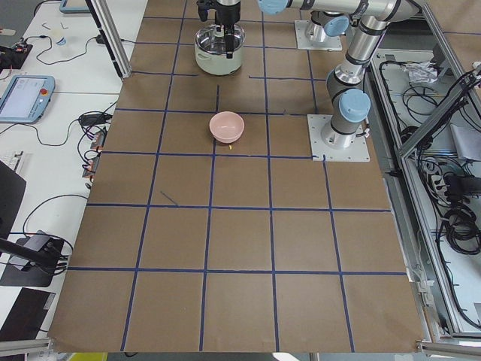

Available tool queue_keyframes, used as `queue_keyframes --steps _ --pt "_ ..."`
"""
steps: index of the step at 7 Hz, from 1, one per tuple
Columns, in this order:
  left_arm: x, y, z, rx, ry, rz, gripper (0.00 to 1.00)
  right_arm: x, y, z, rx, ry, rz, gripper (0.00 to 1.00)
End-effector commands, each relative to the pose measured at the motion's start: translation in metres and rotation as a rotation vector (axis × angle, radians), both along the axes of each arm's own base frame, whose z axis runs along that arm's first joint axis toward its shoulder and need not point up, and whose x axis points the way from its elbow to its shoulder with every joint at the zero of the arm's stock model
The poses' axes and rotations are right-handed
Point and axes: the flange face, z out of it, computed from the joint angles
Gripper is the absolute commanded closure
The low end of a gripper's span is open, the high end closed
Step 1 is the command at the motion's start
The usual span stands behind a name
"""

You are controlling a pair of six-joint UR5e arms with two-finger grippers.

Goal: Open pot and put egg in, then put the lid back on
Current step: 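Open the right gripper and lift it off the lid knob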

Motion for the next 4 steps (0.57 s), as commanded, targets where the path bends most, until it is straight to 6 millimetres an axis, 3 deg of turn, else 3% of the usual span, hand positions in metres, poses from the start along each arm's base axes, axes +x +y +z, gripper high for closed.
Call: queue_keyframes --steps 1,2,3,4 --pt "0.0 0.0 0.0 0.0 0.0 0.001 0.0 -0.008 -0.007 0.009 -0.027 -0.001 0.0 0.32" --pt "0.0 0.0 0.0 0.0 0.0 0.001 0.0 -0.027 -0.02 0.032 -0.086 0.024 0.015 0.32" --pt "0.001 0.0 0.0 0.0 0.0 0.003 0.0 -0.056 -0.034 0.058 -0.12 0.057 -0.026 0.2" --pt "0.0 0.0 0.0 0.0 0.0 0.001 0.0 -0.07 -0.034 0.084 -0.141 0.057 -0.049 0.1"
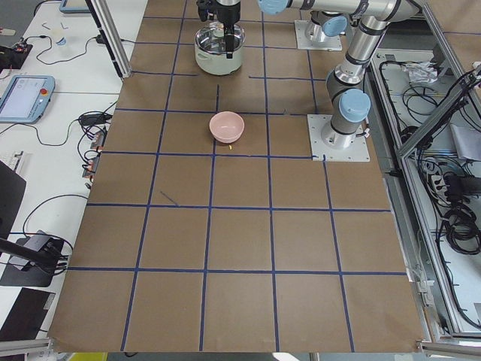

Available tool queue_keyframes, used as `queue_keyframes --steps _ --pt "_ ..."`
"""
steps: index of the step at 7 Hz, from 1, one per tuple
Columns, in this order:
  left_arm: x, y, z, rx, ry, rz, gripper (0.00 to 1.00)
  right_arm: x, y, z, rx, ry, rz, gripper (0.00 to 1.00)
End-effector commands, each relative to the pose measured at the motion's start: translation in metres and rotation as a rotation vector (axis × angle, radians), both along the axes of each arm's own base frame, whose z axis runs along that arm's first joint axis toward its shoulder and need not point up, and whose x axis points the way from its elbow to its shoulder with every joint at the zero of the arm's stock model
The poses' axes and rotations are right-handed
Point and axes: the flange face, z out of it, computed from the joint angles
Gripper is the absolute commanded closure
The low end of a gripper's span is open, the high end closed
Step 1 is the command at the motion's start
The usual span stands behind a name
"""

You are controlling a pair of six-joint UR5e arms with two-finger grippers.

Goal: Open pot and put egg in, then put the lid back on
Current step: 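Open the right gripper and lift it off the lid knob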

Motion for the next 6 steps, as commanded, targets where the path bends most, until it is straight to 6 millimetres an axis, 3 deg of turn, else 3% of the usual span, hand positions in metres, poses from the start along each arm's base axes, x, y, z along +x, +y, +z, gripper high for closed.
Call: queue_keyframes --steps 1,3,6 --pt "0.0 0.0 0.0 0.0 0.0 -0.001 0.0 -0.027 0.006 0.046 -0.02 0.018 -0.037 0.03" --pt "0.0 0.0 0.0 0.0 0.0 -0.001 0.0 -0.036 0.039 0.08 -0.013 0.059 -0.048 0.0" --pt "0.001 0.0 0.0 0.0 -0.002 0.001 0.0 -0.032 0.063 0.104 0.0 0.013 -0.032 0.0"
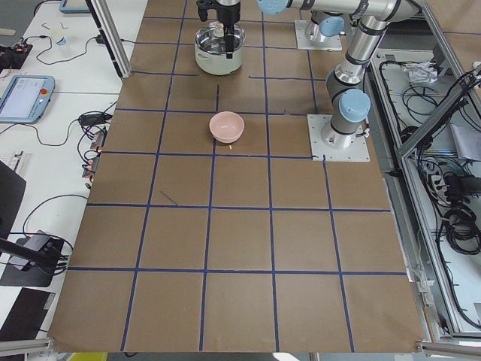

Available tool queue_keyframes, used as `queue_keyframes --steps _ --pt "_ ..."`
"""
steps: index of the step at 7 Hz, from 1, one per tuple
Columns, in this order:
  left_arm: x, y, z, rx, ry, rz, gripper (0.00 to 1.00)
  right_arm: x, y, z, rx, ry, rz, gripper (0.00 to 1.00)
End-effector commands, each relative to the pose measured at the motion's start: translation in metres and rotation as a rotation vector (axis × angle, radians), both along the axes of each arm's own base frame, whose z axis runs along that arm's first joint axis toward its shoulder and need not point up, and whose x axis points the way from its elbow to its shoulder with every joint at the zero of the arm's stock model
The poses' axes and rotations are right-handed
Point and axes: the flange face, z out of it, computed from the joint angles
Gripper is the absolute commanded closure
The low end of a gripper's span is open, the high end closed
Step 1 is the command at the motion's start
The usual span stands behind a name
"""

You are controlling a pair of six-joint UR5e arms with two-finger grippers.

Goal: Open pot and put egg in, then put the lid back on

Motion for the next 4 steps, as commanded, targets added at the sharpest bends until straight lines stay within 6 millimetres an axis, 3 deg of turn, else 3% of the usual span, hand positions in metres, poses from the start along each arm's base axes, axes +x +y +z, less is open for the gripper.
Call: queue_keyframes --steps 1,4 --pt "-0.001 0.0 0.0 0.0 0.0 -0.002 0.0 0.001 0.009 0.004 0.011 -0.016 0.017 0.0" --pt "0.003 0.003 0.0 0.029 -0.016 0.002 0.0 -0.009 0.008 -0.006 0.046 -0.001 0.087 0.0"
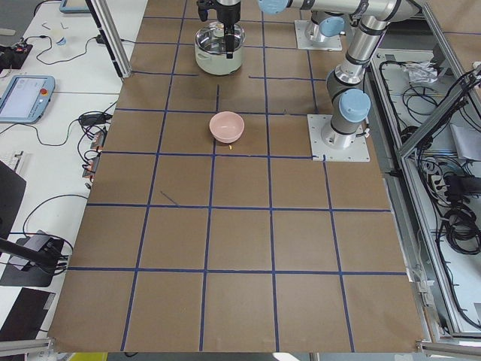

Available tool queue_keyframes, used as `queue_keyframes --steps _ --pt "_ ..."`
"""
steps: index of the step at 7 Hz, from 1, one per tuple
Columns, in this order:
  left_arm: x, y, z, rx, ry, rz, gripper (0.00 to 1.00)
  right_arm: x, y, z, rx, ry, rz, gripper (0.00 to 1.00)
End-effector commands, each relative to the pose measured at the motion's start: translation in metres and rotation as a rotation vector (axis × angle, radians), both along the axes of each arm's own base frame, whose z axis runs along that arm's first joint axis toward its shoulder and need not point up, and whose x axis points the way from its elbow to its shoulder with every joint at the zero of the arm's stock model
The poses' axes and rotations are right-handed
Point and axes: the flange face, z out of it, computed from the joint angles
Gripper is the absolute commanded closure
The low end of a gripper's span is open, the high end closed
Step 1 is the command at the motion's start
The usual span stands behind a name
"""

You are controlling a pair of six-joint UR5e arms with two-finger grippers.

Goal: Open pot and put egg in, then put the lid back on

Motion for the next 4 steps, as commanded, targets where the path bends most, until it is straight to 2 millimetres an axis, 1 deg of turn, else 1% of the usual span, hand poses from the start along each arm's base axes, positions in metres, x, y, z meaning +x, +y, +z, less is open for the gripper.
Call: queue_keyframes --steps 1,4 --pt "-0.001 0.0031 0.0005 0.025 -0.001 -0.002 0.0 -0.0049 0.0025 -0.0067 0.036 0.011 0.034 0.0" --pt "-0.0024 0.0034 -0.0038 0.032 0.014 -0.002 0.0 -0.003 0.0021 -0.0059 0.029 0.0 0.038 0.0"
